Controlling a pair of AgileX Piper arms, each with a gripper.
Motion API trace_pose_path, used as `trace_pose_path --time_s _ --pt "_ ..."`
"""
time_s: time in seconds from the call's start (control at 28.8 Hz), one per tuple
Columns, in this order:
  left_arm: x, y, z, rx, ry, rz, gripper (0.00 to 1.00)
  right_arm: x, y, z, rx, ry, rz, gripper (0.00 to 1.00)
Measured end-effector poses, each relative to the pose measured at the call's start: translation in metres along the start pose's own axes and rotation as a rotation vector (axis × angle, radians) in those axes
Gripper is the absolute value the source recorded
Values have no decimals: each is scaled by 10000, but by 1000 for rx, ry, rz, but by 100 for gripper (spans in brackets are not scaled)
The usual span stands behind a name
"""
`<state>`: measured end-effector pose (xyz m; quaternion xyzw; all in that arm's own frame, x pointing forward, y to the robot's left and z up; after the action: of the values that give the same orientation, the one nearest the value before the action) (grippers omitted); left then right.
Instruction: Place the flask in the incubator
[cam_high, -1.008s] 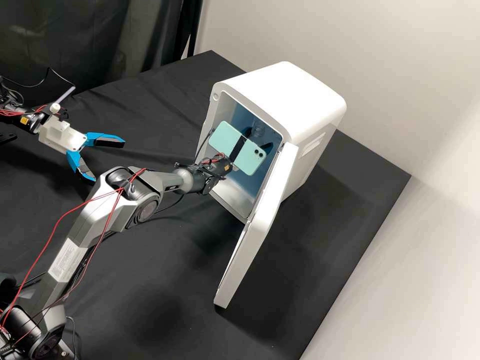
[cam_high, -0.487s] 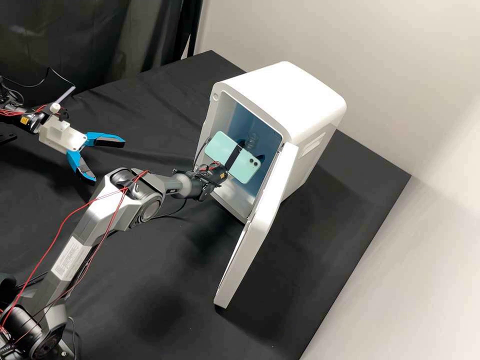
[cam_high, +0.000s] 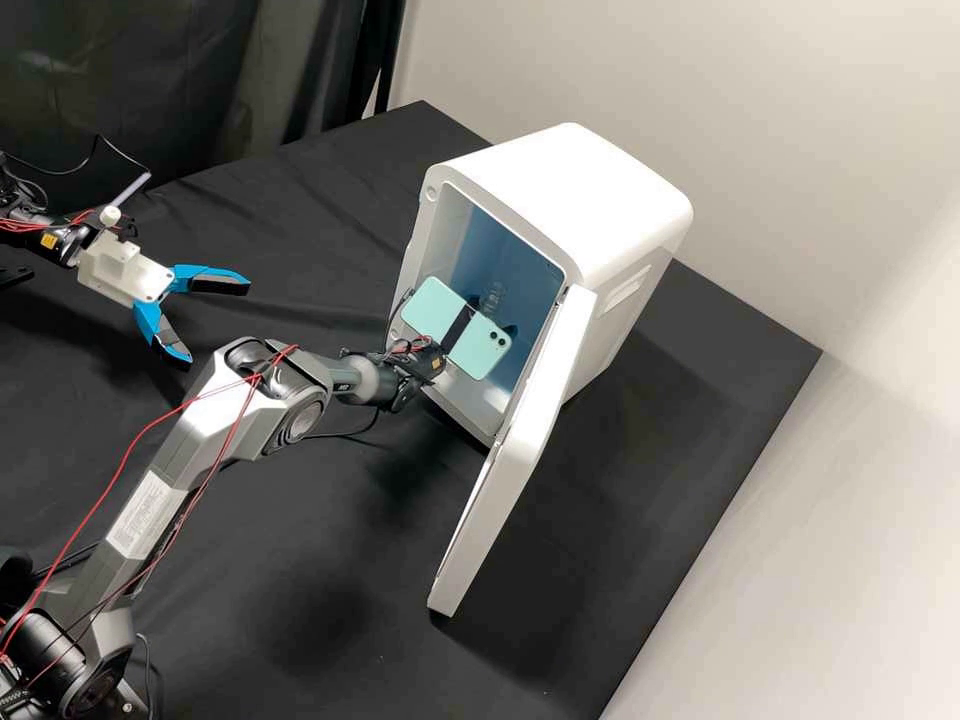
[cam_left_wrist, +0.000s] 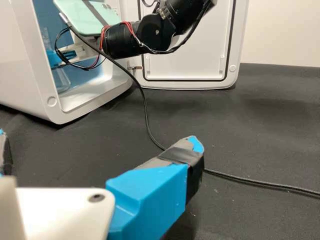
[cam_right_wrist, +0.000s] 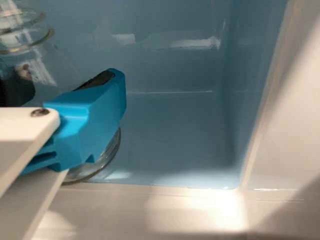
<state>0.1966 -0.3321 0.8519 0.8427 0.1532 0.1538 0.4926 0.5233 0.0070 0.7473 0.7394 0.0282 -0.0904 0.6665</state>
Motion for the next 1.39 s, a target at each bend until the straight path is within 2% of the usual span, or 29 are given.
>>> trace_pose_path --time_s 0.17,0.45,0.7,0.9,1.08,1.39 --pt "0 0 0 0 0 0 100 3 -1 8 14 2 3 0" --pt "0 0 0 0 0 0 100 3 0 8 16 3 3 0" --pt "0 0 0 0 0 0 100 3 0 8 53 3 3 0" --pt "0 0 0 0 0 0 100 8 26 44 131 8 17 0" --pt "0 0 0 0 0 0 100 8 41 56 169 6 19 0" --pt "-4 12 3 1 -1 6 100 7 56 68 169 5 20 0"
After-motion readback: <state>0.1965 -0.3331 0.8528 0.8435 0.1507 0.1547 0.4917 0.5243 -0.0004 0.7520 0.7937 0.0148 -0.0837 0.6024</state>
